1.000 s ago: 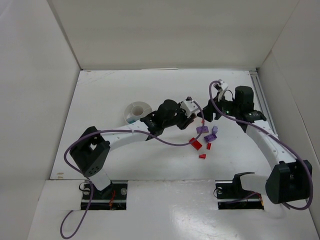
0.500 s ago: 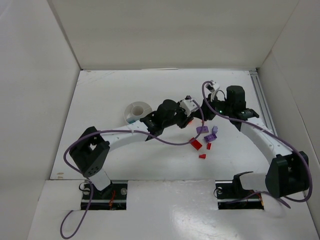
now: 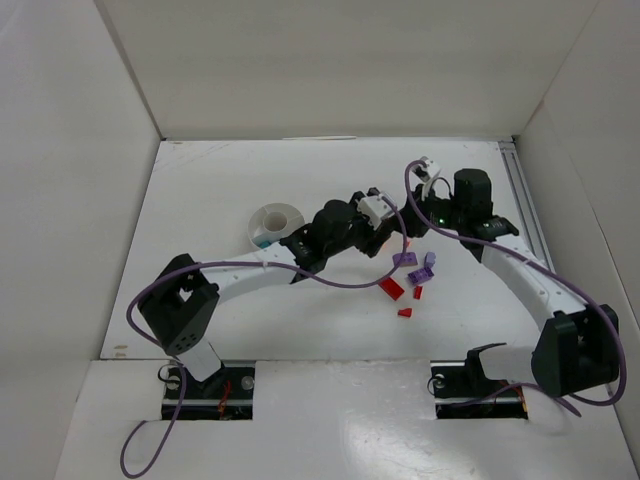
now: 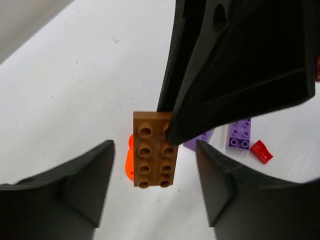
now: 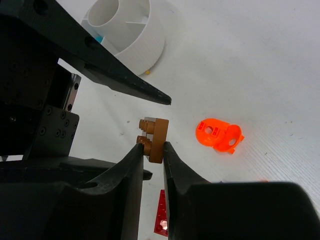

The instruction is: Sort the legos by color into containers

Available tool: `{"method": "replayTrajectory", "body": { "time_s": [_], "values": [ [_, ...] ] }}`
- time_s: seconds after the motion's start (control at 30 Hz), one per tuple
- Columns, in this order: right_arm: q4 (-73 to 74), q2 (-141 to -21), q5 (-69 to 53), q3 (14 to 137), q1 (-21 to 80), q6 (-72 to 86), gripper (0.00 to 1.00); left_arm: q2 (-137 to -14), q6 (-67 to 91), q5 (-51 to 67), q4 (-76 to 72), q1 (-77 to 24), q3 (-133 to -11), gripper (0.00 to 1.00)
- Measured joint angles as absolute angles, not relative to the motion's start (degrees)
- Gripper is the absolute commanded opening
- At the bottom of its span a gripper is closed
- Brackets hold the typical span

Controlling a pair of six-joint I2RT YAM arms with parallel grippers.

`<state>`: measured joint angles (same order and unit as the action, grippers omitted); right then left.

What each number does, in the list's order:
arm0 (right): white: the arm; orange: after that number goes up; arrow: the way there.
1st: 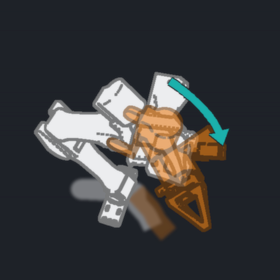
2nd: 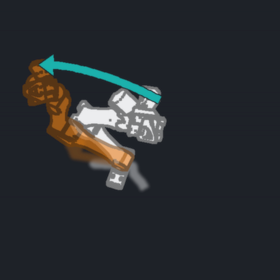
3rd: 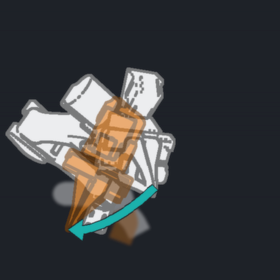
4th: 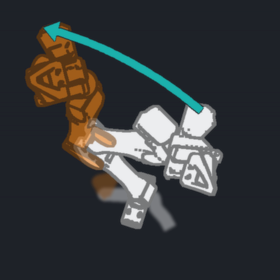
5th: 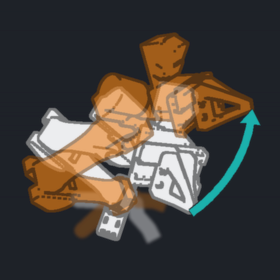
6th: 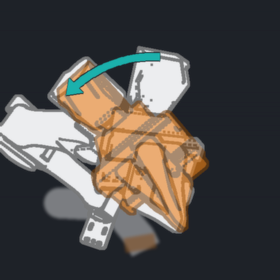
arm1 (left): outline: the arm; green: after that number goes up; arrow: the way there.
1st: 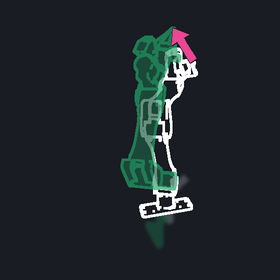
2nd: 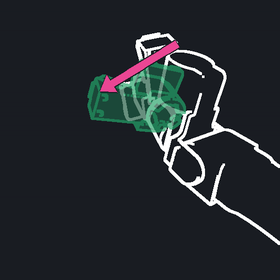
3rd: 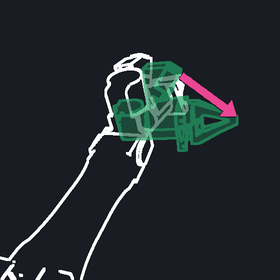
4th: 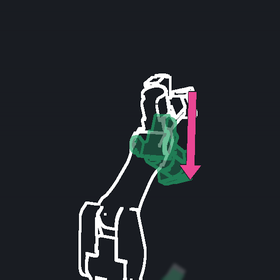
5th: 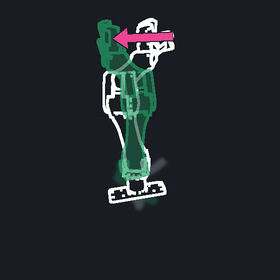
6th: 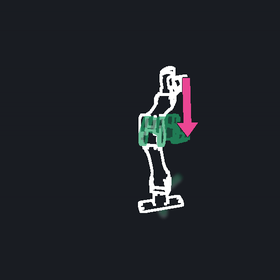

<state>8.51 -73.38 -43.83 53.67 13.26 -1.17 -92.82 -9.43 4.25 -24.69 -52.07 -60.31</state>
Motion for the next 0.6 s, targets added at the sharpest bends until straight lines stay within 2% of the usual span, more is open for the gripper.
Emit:
{"method": "replayTrajectory", "body": {
  "time_s": [0.03, 0.1, 0.13, 0.2, 0.23, 0.27, 0.47, 0.6],
  "values": [
    [8.51, -73.21, -43.77, 53.67, 13.26, -1.34, 0.00, -92.68, -9.23, 4.12, -24.93, -52.10, -60.16, 0.69],
    [8.51, -72.71, -43.44, 53.67, 13.26, -2.02, 0.00, -91.98, -8.56, 3.88, -25.26, -52.10, -59.35, 0.71],
    [8.51, -72.31, -43.20, 53.67, 13.26, -2.33, 0.00, -91.55, -8.29, 3.68, -25.56, -52.10, -58.83, 0.78],
    [8.51, -71.53, -42.81, 53.67, 13.26, -3.07, 0.00, -90.61, -7.70, 3.46, -25.85, -52.05, -57.93, 0.84],
    [8.51, -71.05, -42.41, 53.67, 13.26, -3.38, 0.00, -90.02, -7.33, 3.31, -25.87, -51.99, -57.39, 0.90],
    [8.51, -70.61, -42.17, 53.69, 13.26, -3.64, 0.00, -89.27, -6.79, 3.33, -25.85, -51.88, -56.82, 1.00],
    [8.88, -69.95, -41.10, 56.18, 13.28, -8.93, 0.00, -81.01, 3.29, 3.57, -21.28, -47.94, -53.56, 1.00],
    [13.43, -72.77, -37.23, 63.88, 16.88, -17.30, 0.00, -69.08, 14.83, 1.67, -12.08, -41.78, -51.05, 1.00]
  ]
}}
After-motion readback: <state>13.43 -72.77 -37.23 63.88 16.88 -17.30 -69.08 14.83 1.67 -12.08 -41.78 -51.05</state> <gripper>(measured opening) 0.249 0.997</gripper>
